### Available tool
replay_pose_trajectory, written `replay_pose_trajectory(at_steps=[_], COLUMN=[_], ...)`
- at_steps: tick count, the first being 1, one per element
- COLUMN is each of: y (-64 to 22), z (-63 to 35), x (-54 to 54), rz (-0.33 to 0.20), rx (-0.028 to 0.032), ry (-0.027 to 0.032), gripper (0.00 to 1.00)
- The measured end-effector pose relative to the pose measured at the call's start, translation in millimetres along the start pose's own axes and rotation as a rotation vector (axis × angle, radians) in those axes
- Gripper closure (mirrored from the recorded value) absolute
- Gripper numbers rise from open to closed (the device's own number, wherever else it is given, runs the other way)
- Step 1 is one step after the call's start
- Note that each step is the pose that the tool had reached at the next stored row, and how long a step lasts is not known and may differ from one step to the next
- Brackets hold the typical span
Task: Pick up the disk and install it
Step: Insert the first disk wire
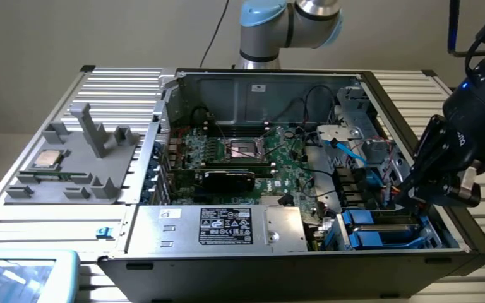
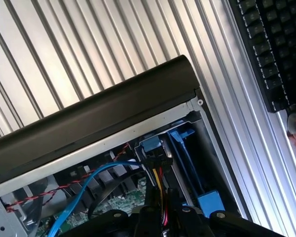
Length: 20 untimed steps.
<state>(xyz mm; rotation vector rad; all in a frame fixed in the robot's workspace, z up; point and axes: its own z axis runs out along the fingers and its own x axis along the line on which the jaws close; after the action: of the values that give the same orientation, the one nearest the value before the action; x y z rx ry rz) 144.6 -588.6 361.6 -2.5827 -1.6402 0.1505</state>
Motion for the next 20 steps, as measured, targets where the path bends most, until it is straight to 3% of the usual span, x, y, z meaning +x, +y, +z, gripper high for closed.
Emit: replay_pose_trajectory(at_steps=[3, 5, 14, 17, 20], y=[0.1, 0.2, 0.1, 0.1, 0.1], z=[0.3, 0.8, 0.6, 0.6, 0.6], x=[0.0, 0.0, 0.0, 0.0, 0.0], rz=[0.008, 0.011, 0.013, 0.013, 0.013], rx=[-0.0076, -0.0093, -0.0111, -0.0111, -0.0111], ry=[-0.0159, -0.0195, -0.0233, -0.0234, -0.0233], gripper=[0.82, 0.82, 0.81, 0.62, 0.56])
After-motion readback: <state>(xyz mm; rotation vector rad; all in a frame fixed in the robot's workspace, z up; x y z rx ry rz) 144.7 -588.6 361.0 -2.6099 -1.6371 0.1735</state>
